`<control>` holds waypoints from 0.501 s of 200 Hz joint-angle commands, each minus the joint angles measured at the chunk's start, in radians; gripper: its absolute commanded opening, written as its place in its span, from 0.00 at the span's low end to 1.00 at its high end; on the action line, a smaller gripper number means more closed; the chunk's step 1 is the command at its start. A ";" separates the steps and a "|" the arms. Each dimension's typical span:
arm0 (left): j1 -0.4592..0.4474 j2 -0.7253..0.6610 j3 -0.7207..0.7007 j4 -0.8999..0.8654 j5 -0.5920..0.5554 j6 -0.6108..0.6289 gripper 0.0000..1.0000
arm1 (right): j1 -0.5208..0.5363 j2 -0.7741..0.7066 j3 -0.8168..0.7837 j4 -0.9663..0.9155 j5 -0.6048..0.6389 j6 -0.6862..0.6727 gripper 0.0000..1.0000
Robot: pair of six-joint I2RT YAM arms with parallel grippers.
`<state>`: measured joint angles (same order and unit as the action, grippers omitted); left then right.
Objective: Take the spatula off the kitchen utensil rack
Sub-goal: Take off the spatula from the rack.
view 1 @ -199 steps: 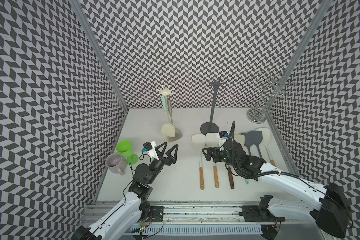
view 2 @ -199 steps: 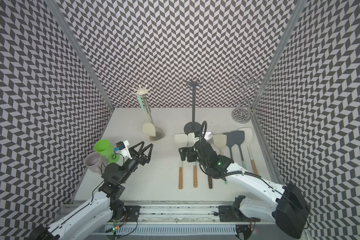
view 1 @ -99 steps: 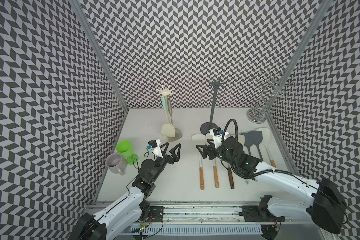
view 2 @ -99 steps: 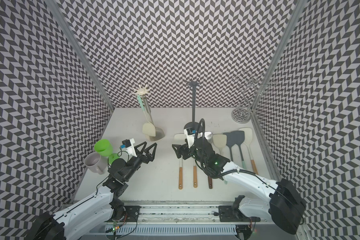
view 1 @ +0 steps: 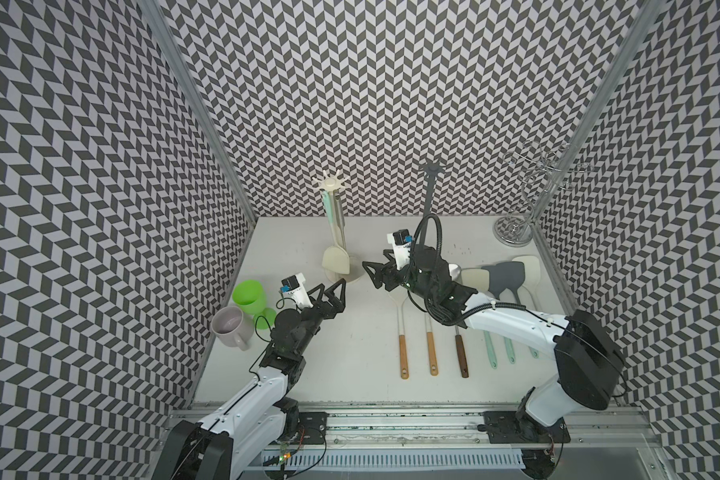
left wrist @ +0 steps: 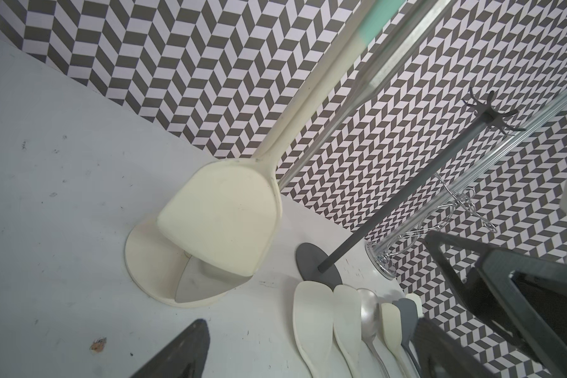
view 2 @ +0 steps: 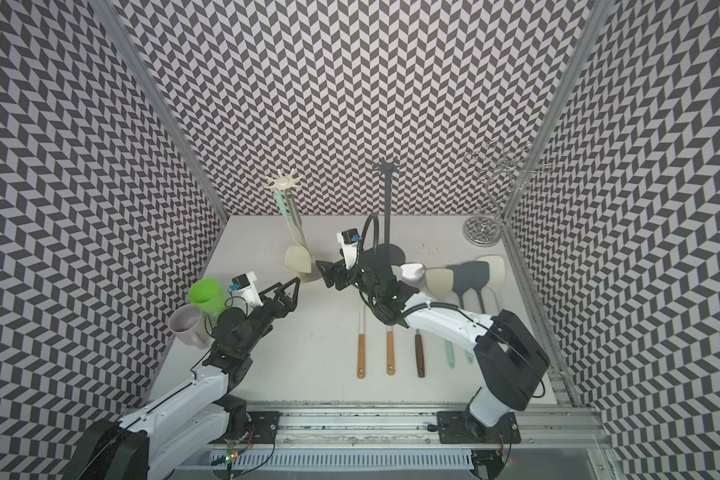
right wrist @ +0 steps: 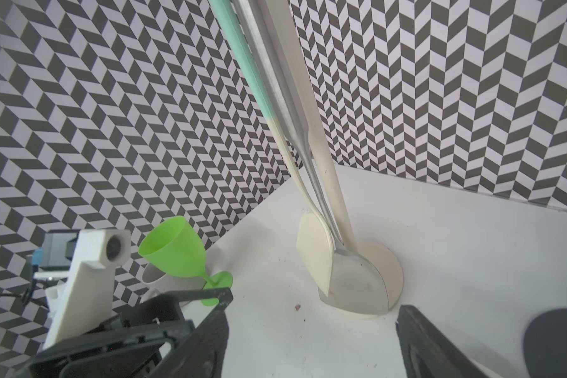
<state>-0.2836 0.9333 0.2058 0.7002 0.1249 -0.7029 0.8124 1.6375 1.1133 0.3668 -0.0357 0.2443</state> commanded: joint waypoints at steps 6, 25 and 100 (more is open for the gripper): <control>0.037 0.018 -0.013 0.036 0.051 -0.035 0.99 | -0.010 0.085 0.080 0.080 -0.020 -0.029 0.81; 0.062 0.018 -0.025 0.048 0.074 -0.053 0.99 | -0.018 0.124 0.109 0.102 -0.023 -0.023 0.81; 0.116 -0.012 -0.033 0.020 0.078 -0.078 0.99 | -0.070 0.269 0.169 0.274 -0.111 0.015 0.81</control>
<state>-0.1879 0.9443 0.1738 0.7200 0.1905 -0.7715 0.7605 1.8469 1.2285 0.5003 -0.0910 0.2481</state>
